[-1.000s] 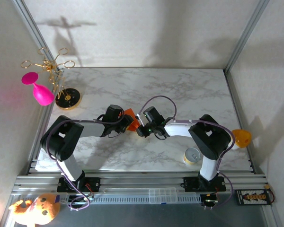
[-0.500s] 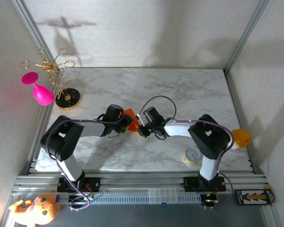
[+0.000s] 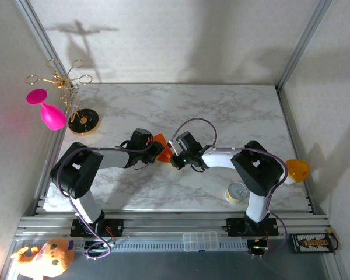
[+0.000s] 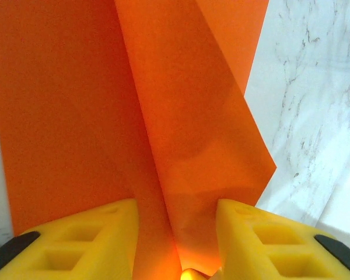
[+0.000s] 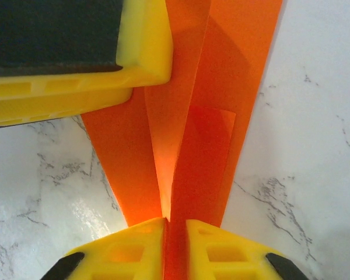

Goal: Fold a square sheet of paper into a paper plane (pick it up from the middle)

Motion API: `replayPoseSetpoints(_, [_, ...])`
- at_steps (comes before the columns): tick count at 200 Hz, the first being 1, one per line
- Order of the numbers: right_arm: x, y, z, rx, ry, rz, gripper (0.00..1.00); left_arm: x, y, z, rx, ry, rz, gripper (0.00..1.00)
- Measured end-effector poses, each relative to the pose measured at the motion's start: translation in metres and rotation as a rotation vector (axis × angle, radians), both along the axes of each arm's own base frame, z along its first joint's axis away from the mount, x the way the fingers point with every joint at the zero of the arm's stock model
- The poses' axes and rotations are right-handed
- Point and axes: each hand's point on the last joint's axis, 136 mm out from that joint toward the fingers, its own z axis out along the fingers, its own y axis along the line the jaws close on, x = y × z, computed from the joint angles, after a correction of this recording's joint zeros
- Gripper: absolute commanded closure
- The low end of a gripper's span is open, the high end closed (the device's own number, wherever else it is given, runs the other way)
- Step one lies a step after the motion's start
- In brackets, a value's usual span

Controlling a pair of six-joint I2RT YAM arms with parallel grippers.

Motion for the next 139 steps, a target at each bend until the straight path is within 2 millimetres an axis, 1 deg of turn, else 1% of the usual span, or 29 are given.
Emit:
replayPoseSetpoints(39, [0.0009,0.0002,0.0006,-0.007,-0.014,0.011,0.76,-0.0002,0.0001,-0.0003,0.002,0.004,0.0,0.59])
replayPoseSetpoints(67, [0.0016,0.0,0.0001,-0.031,-0.045,0.022,0.76,0.0004,-0.0002,-0.0001,0.003,0.007,0.0,0.58])
replayPoseSetpoints(139, [0.0034,-0.0015,-0.0005,-0.051,-0.067,0.025,0.87,0.0011,-0.0005,-0.0004,0.006,0.012,0.0,0.58])
